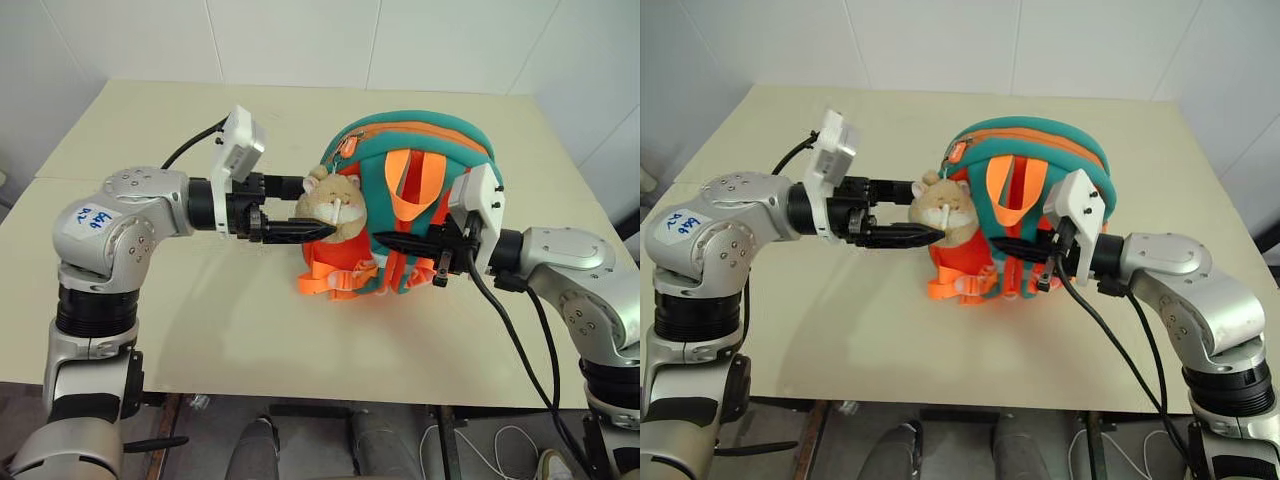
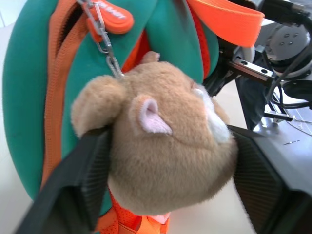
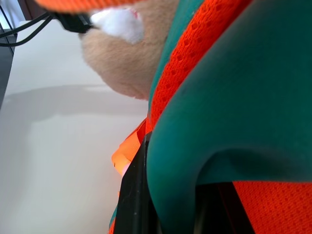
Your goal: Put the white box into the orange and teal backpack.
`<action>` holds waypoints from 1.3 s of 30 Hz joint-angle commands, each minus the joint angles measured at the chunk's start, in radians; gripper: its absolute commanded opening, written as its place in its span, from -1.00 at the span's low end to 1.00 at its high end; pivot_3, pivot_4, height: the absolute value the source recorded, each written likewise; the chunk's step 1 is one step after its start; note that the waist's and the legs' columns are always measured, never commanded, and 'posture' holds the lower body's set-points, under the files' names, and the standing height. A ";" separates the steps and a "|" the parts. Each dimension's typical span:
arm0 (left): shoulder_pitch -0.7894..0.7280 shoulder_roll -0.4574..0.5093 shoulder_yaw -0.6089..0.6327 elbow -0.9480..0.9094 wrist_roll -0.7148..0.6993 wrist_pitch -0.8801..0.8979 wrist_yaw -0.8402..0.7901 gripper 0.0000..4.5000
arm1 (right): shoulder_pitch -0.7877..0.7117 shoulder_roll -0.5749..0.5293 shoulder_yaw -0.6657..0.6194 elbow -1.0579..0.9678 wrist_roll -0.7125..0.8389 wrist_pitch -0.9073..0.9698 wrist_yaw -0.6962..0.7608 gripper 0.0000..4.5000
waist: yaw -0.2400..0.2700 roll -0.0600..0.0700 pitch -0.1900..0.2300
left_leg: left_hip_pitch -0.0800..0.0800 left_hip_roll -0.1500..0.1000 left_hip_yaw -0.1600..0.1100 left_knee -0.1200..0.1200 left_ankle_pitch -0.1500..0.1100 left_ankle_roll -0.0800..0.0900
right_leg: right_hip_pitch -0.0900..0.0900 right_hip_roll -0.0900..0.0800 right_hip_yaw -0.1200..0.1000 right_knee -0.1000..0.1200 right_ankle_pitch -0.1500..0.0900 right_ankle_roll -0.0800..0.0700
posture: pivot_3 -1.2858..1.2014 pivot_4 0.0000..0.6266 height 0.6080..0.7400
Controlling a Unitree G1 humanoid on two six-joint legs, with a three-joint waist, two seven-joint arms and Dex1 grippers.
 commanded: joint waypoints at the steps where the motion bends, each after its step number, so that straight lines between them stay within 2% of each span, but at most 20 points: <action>1: -0.031 0.023 0.008 -0.013 -0.021 0.022 0.009 0.11 | 0.007 0.018 -0.018 -0.033 0.004 -0.048 0.005 -1.00 | 0.000 0.000 0.000 | 0.000 0.000 0.000 0.000 0.000 0.000 | 0.000 0.000 0.000 0.000 0.000 0.000 | 0.03 -0.52 1.00; 5: -0.069 0.042 0.024 0.038 -0.011 0.028 0.021 -0.37 | 0.055 0.125 -0.077 -0.044 0.070 -0.153 0.019 -1.00 | 0.000 -0.001 0.000 | 0.000 0.000 0.000 0.000 0.000 0.000 | 0.000 0.000 0.000 0.000 0.000 0.000 | 0.03 -0.52 1.00; 7: -0.100 0.053 0.041 0.084 -0.011 0.048 0.035 -0.56 | 0.092 0.143 -0.080 -0.056 0.077 -0.174 0.031 -1.00 | 0.000 -0.001 0.000 | 0.000 0.000 0.000 0.000 0.000 0.000 | 0.000 0.000 0.000 0.000 0.000 0.000 | 0.03 -0.52 1.00; 11: -0.128 0.070 0.052 0.153 -0.004 0.069 0.056 -0.76 | 0.129 0.161 -0.080 -0.065 0.090 -0.198 0.037 -1.00 | 0.001 -0.001 0.000 | 0.000 0.000 0.000 0.000 0.000 0.000 | 0.000 0.000 0.000 0.000 0.000 0.000 | 0.03 -0.52 1.00; 20: -0.183 0.143 0.031 0.412 0.074 0.026 0.049 -0.80 | 0.177 0.150 -0.072 -0.082 0.087 -0.206 0.031 -1.00 | 0.000 -0.001 0.000 | 0.000 0.000 0.000 0.000 0.000 0.000 | 0.000 0.000 0.000 0.000 0.000 0.000 | 0.03 -0.52 1.00; 24: -0.186 0.165 -0.018 0.472 0.125 0.002 0.026 -0.80 | 0.183 0.147 -0.073 -0.087 0.085 -0.208 0.027 -1.00 | 0.001 -0.001 0.000 | 0.000 0.000 0.000 0.000 0.000 0.000 | 0.000 0.000 0.000 0.000 0.000 0.000 | 0.03 -0.52 1.00; 27: -0.166 0.174 -0.112 0.526 0.208 -0.040 0.002 -0.81 | 0.186 0.145 -0.073 -0.090 0.085 -0.207 0.022 -1.00 | 0.000 -0.001 0.000 | 0.000 0.000 0.000 -0.001 0.000 0.000 | 0.000 0.000 0.000 0.000 0.000 0.000 | 0.03 -0.52 1.00; 33: -0.119 0.143 -0.255 0.589 0.323 -0.111 -0.042 -0.81 | 0.184 0.140 -0.073 -0.094 0.085 -0.199 0.011 -1.00 | 0.000 -0.001 0.000 | 0.000 0.000 0.000 -0.001 0.000 0.000 | 0.000 0.001 0.000 0.000 0.000 0.000 | 0.03 -0.52 1.00; 39: -0.078 0.085 -0.306 0.611 0.366 -0.168 -0.076 -0.81 | 0.178 0.139 -0.066 -0.098 0.083 -0.188 -0.005 -1.00 | -0.001 -0.001 0.000 | 0.000 0.000 0.000 -0.001 0.000 0.000 | 0.000 0.001 0.000 0.000 0.000 0.000 | 0.03 -0.52 1.00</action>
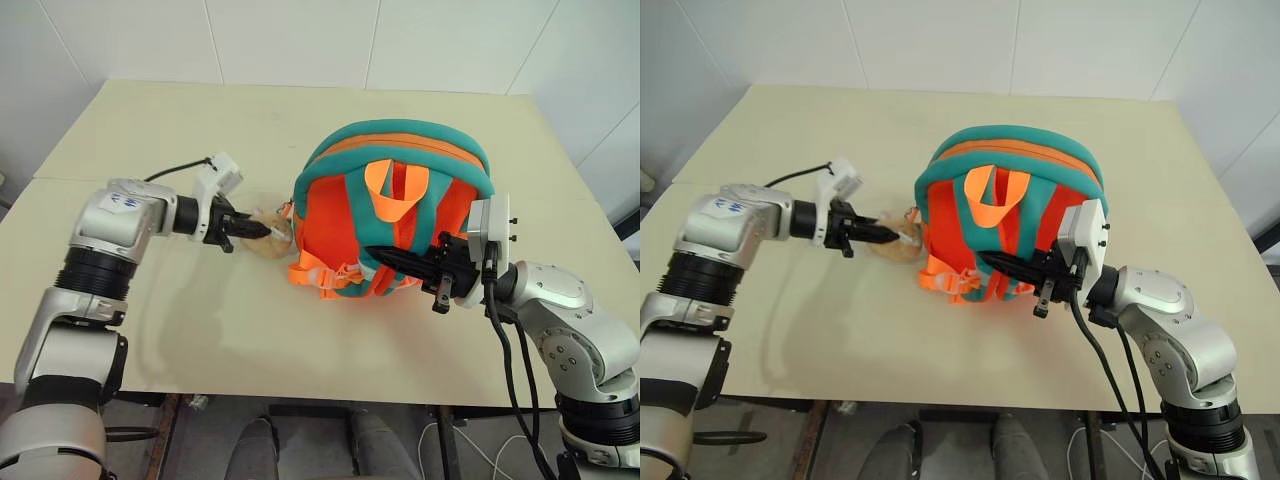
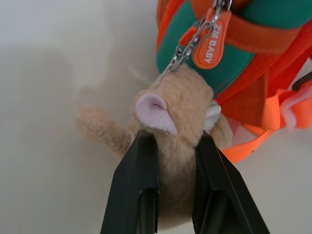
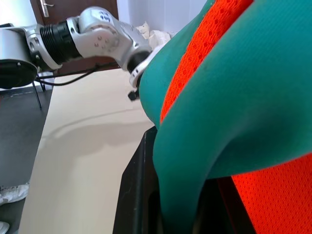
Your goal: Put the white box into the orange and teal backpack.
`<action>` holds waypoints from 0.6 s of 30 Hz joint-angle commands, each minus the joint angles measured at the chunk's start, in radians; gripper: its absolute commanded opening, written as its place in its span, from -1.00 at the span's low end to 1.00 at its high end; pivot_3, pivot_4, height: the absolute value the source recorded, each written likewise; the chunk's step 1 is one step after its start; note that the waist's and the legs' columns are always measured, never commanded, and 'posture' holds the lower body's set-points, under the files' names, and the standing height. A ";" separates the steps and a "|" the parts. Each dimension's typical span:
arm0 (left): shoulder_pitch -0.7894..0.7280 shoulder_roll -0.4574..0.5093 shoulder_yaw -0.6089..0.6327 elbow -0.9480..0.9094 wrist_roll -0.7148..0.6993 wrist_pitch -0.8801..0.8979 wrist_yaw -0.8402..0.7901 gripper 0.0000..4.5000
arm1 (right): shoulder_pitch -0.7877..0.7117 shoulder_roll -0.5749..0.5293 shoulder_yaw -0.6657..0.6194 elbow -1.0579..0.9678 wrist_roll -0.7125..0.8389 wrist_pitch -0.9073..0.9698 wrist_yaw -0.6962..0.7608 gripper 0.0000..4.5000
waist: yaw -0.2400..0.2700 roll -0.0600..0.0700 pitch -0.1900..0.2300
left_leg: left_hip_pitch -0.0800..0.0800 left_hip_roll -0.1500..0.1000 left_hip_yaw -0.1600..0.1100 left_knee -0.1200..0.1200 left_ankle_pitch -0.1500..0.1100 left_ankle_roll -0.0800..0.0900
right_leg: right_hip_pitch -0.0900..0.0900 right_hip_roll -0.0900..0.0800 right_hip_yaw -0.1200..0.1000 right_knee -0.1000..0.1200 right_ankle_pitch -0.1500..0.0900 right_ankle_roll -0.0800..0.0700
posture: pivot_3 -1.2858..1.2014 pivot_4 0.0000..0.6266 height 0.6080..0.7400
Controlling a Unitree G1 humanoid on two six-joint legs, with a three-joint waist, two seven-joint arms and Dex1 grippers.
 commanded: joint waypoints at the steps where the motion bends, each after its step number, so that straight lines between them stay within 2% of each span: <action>1: 0.045 -0.018 0.022 0.008 0.014 -0.044 -0.026 -0.81 | -0.008 -0.015 -0.016 -0.042 0.012 -0.001 -0.016 -1.00 | -0.001 0.000 0.000 | 0.000 0.000 0.000 0.000 0.000 0.000 | 0.000 0.000 0.000 0.000 0.000 0.000 | 0.03 -0.52 1.00; 4: 0.091 -0.055 0.150 -0.033 -0.060 -0.115 -0.025 -0.81 | -0.015 -0.031 -0.027 -0.052 0.012 0.027 -0.042 -1.00 | 0.002 0.000 0.000 | 0.000 0.000 0.000 0.000 0.000 0.000 | 0.000 0.000 0.000 0.000 0.000 0.000 | 0.03 -0.52 1.00; 7: 0.117 -0.061 0.217 -0.051 -0.082 -0.126 -0.024 -0.81 | -0.008 -0.083 -0.039 -0.066 0.026 0.084 -0.055 -1.00 | 0.004 -0.001 0.000 | 0.000 0.000 0.000 0.000 0.000 0.000 | 0.000 0.000 0.000 0.000 0.000 0.000 | 0.03 -0.52 1.00; 10: 0.144 -0.036 0.246 -0.079 -0.086 -0.110 -0.025 -0.36 | 0.013 -0.210 -0.045 -0.074 0.007 0.162 -0.030 -0.57 | 0.009 -0.001 0.000 | -0.001 0.000 0.000 0.000 0.000 0.000 | 0.000 -0.001 0.000 0.000 0.000 0.000 | 0.03 -0.52 1.00; 12: 0.162 -0.022 0.268 -0.101 -0.094 -0.106 -0.028 -0.07 | 0.023 -0.252 -0.064 -0.068 0.015 0.171 -0.017 -0.27 | 0.009 -0.001 0.000 | 0.000 0.000 0.000 0.000 0.000 0.000 | 0.000 -0.001 0.000 -0.001 0.000 0.000 | 0.03 -0.52 1.00; 18: 0.261 -0.013 0.381 -0.159 -0.097 -0.281 0.000 0.79 | 0.076 -0.359 -0.173 -0.051 0.021 0.172 0.033 0.65 | 0.002 -0.001 0.000 | 0.000 0.000 0.000 0.000 0.000 0.000 | 0.000 -0.001 0.000 -0.001 0.000 0.000 | 0.03 -0.52 1.00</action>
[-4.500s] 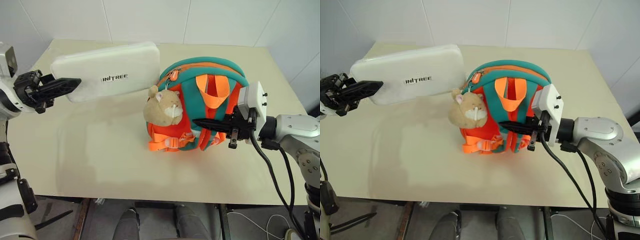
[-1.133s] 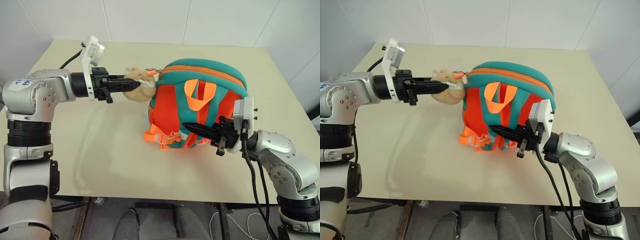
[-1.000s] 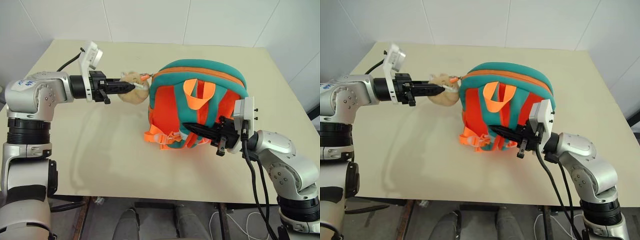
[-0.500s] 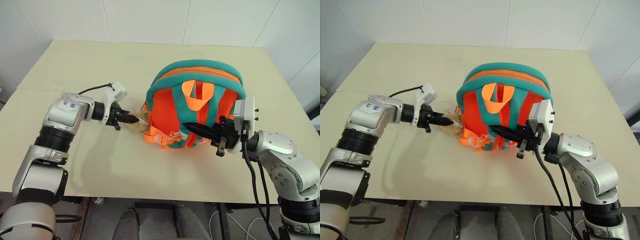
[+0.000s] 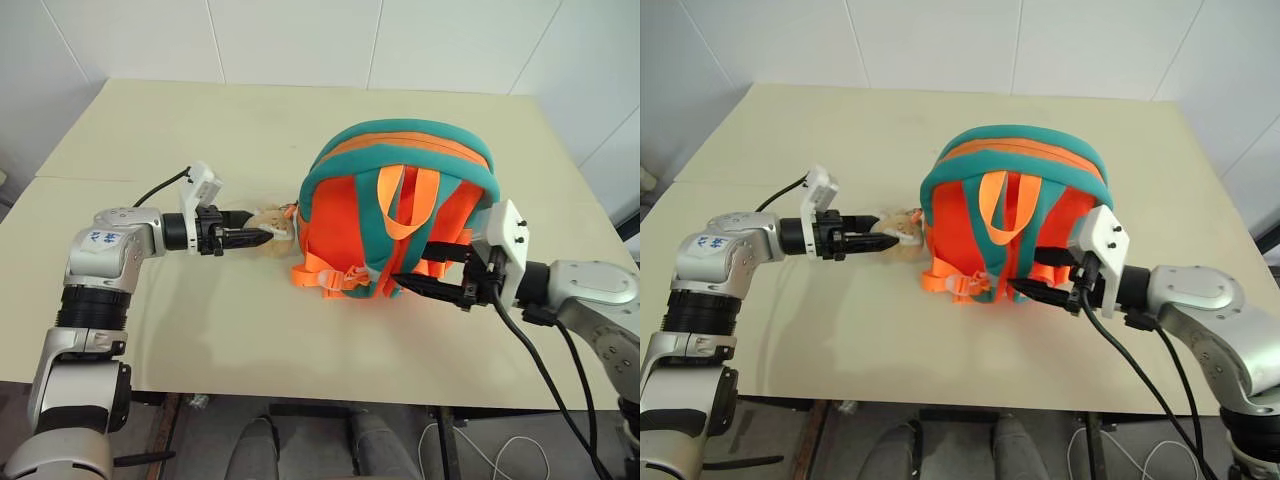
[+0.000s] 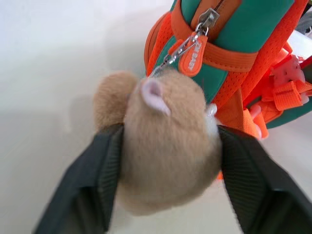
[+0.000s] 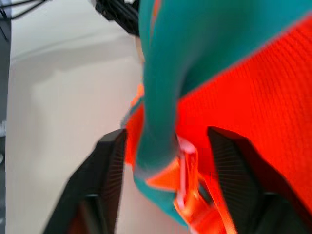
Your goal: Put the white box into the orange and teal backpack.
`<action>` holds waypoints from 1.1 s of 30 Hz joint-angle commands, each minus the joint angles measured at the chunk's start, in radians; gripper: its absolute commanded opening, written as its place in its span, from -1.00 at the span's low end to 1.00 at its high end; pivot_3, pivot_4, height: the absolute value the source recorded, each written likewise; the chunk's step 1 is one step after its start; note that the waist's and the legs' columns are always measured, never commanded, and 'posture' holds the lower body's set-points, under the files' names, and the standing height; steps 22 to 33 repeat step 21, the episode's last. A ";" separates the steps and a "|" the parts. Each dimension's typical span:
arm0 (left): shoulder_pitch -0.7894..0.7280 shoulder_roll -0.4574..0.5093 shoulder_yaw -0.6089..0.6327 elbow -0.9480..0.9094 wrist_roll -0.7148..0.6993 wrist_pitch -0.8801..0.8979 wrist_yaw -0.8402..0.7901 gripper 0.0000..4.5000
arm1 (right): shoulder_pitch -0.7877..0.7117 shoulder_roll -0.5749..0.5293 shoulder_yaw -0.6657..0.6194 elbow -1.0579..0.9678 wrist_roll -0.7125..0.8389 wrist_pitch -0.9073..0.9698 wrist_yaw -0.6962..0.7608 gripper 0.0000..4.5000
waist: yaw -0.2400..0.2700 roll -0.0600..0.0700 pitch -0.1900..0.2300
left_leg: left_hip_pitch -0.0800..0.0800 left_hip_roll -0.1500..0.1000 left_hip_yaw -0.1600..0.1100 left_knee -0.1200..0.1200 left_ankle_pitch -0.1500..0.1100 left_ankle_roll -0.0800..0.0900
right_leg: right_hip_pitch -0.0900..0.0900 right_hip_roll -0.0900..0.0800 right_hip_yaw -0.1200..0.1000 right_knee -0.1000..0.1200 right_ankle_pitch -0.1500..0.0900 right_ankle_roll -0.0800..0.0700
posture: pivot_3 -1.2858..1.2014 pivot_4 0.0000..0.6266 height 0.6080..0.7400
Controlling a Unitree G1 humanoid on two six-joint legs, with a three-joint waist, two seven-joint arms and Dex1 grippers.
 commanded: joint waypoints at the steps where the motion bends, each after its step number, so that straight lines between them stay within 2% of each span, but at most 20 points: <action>1: 0.039 0.015 0.084 -0.050 -0.010 -0.122 0.019 0.92 | 0.034 -0.056 -0.104 -0.001 0.005 -0.007 0.038 0.79 | 0.002 0.000 0.000 | 0.000 0.000 0.000 0.000 0.000 0.000 | 0.000 0.000 0.000 0.000 0.000 0.000 | 0.03 -0.52 1.00; 2: 0.058 0.024 0.111 -0.040 -0.014 -0.170 0.004 1.00 | 0.058 -0.082 -0.142 0.016 -0.010 -0.010 0.049 0.93 | 0.003 0.000 0.000 | 0.000 0.000 0.000 0.000 0.000 0.000 | 0.000 0.000 0.000 0.000 0.000 0.000 | 0.03 -0.52 1.00; 3: 0.081 0.034 0.153 -0.016 -0.027 -0.248 -0.028 1.00 | 0.093 -0.111 -0.195 0.052 -0.039 -0.022 0.068 0.99 | 0.004 0.000 0.000 | 0.000 0.000 0.000 0.000 0.000 0.000 | 0.000 0.000 0.000 0.000 0.000 0.000 | 0.03 -0.52 1.00; 8: 0.151 0.062 0.230 0.043 -0.051 -0.438 -0.139 1.00 | 0.211 -0.200 -0.357 0.253 -0.148 -0.132 0.180 0.99 | 0.006 0.000 0.000 | 0.000 0.000 0.001 0.000 0.000 0.000 | 0.001 -0.001 0.000 -0.002 0.000 0.000 | 0.03 -0.52 1.00; 12: 0.176 0.059 0.271 0.094 -0.092 -0.513 -0.222 1.00 | 0.232 -0.205 -0.422 0.402 -0.204 -0.215 0.207 0.99 | 0.002 0.000 0.000 | 0.003 0.000 0.002 0.000 0.000 0.000 | 0.005 -0.001 0.000 -0.003 0.000 0.000 | 0.03 -0.52 1.00; 21: 0.152 0.004 0.252 0.122 -0.107 -0.552 -0.245 1.00 | 0.221 -0.090 -0.413 0.315 -0.186 -0.224 0.111 0.99 | -0.002 0.000 0.000 | 0.005 0.000 0.001 0.000 0.000 0.001 | 0.007 -0.001 0.000 -0.002 0.000 0.001 | 0.03 -0.52 1.00; 33: 0.152 0.004 0.252 0.122 -0.107 -0.552 -0.245 1.00 | 0.221 -0.090 -0.413 0.315 -0.186 -0.224 0.111 0.99 | -0.002 0.000 0.000 | 0.005 0.000 0.001 0.000 0.000 0.001 | 0.007 -0.001 0.000 -0.002 0.000 0.001 | 0.03 -0.52 1.00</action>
